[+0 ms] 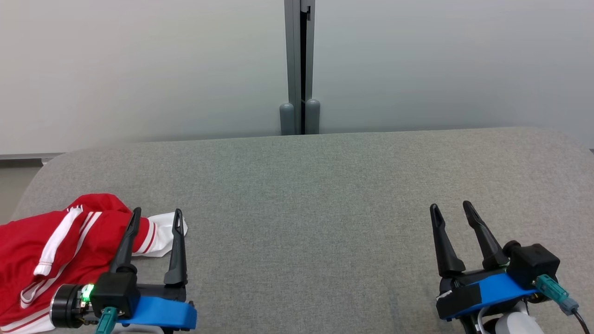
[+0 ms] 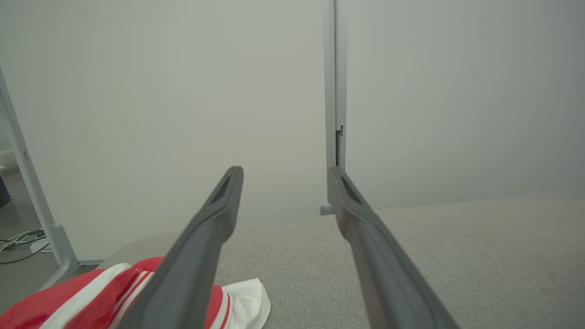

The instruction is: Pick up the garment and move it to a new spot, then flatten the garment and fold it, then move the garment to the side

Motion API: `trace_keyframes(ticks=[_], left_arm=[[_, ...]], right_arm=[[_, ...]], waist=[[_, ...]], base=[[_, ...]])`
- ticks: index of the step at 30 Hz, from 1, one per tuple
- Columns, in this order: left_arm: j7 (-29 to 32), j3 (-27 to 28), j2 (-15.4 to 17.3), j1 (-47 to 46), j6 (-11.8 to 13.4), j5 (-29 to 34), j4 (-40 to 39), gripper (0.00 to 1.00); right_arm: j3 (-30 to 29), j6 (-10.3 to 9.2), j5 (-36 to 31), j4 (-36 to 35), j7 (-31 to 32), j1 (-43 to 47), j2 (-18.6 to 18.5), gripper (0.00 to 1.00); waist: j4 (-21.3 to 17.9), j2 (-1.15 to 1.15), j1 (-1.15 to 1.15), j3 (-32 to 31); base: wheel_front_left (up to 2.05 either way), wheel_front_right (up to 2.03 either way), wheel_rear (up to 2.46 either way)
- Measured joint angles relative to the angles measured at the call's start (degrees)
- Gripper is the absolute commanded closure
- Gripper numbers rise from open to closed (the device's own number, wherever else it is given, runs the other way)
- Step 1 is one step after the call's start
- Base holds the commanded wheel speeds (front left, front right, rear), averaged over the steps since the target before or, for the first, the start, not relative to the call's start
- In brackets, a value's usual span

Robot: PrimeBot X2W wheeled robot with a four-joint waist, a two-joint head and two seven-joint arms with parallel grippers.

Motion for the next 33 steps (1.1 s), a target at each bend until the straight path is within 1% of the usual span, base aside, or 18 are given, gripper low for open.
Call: trace_keyframes(ticks=[3, 15, 20, 26, 33], left_arm=[[-0.2, -0.1, 0.0, 0.0, 0.0, 1.0, -0.1, 0.00], [-0.2, 0.3, -0.2, 0.1, -0.1, 0.9, 0.2, 0.00], [-0.3, 0.8, -0.4, 0.1, -0.2, 0.7, 0.7, 0.00], [-0.3, 1.6, -0.6, 0.0, 0.0, 0.3, 1.5, 0.00], [-0.3, 3.2, -0.6, 0.1, 0.3, 0.0, 2.5, 0.00]], right_arm=[[0.1, 0.00, -1.0, 0.0, -0.2, -0.2, 0.0, 0.00], [0.4, 0.00, -0.7, 0.1, -0.2, -0.2, 0.1, 0.00], [1.3, 0.00, -0.3, -0.1, -0.2, -0.1, 0.1, 0.00], [2.4, 0.00, 0.9, -0.2, -0.2, 0.1, -0.1, 0.00], [4.4, 0.00, 2.2, -0.3, -0.2, 0.5, 0.0, 0.00]], waist=[[0.0, 0.00, 0.00, 0.0], [0.2, 0.00, 0.00, -0.1], [1.3, 0.00, 0.00, -0.2], [4.6, 0.00, 0.00, -0.7], [11.0, 0.00, -0.01, -1.5]], base=[[0.00, 0.00, 0.00], [0.00, 0.00, 0.00], [0.00, 0.00, 0.00], [0.00, 0.00, 0.00], [0.00, 0.00, 0.00]])
